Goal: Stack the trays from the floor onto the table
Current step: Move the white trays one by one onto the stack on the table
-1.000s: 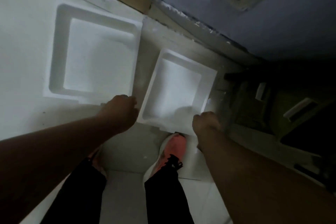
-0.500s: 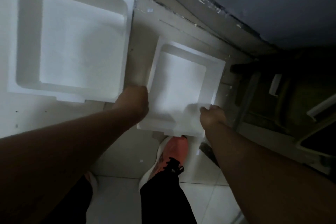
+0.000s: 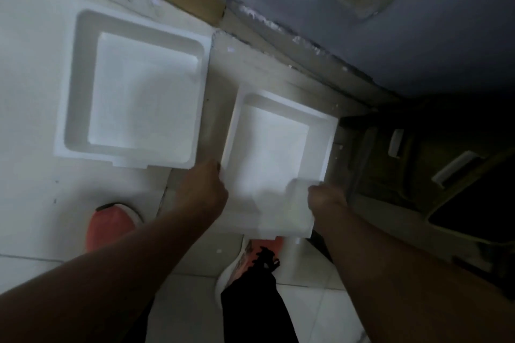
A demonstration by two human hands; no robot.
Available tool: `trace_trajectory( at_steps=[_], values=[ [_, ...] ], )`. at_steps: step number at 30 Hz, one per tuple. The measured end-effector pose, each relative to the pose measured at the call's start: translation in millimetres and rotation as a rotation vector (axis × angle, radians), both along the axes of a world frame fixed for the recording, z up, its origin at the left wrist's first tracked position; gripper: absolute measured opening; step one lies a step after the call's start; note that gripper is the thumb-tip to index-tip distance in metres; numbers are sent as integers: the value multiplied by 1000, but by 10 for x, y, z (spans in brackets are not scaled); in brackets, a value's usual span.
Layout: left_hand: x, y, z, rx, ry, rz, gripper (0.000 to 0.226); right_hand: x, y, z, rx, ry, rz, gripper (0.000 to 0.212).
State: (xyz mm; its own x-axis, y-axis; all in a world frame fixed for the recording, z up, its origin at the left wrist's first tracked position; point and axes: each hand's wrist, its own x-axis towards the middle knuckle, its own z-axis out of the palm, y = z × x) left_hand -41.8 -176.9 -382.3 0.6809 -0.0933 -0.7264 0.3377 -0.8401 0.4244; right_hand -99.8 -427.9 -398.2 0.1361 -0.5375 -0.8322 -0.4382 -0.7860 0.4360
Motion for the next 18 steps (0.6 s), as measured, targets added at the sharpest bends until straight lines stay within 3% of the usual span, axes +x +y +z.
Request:
trace_trajectory(
  at_steps=[4,6,9,13,18],
  values=[
    [225,425,808,-43,-20,19,16,202,338,788,67,-245,-164,37],
    [443,680,1325,-24,-62,20,15,439,620,1302,50,-384,-415,37],
    [886,1180,2430,39,-144,82,15,902,1166,2428,52,-754,-825,26],
    [1439,1678,3689,33,-245,91,9,1447,1632,3795,199,-962,-805,24],
    [1813,2151,5069,-18,-353,148,19,1761,1975,5330,350,-1090,-744,13]
  ],
)
